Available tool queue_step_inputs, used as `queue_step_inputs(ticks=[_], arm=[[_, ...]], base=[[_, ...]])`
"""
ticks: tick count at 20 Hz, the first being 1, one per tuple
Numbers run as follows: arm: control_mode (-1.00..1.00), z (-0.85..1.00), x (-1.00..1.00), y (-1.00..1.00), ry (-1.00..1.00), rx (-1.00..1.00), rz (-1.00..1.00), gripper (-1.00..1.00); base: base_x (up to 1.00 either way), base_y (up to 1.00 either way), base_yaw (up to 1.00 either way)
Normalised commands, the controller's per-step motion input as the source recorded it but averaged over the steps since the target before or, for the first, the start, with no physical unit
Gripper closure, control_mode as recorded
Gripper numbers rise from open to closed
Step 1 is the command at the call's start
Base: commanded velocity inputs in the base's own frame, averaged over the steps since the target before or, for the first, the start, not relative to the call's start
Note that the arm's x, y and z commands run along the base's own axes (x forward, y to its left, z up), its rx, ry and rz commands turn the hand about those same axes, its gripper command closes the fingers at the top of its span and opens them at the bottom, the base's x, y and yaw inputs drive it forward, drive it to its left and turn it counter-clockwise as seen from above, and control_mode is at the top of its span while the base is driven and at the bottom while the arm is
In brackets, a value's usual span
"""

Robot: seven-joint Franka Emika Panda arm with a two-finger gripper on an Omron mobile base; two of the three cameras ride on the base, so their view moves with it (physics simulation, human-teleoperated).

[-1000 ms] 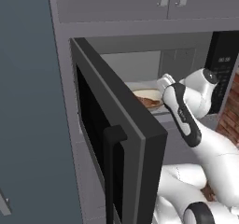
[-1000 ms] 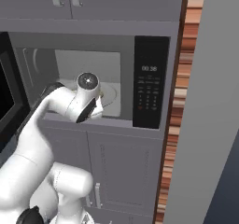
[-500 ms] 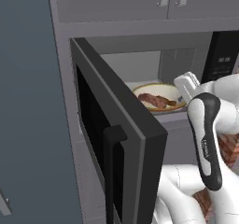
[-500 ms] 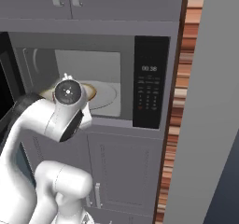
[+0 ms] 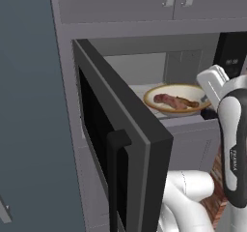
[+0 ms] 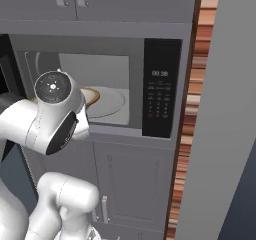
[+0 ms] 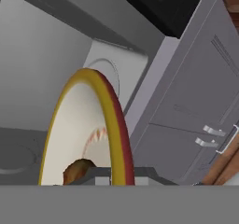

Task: The microwave is finished heating the chicken drumstick and potato. Take the bowl containing the food and place it on the dining counter.

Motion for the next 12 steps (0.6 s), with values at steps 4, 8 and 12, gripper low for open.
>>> queue_step_inputs(ticks=[4,8,12], arm=[[-1.0,0.0,0.0,0.0,0.0,0.0,0.0,1.0],[-1.0,0.0,0.0,0.0,0.0,0.0,0.0,1.0],[-1.0,0.0,0.0,0.0,0.0,0.0,0.0,1.0]], base=[[0.0,0.0,0.0],[0.0,0.0,0.0],[0.0,0.0,0.0]])
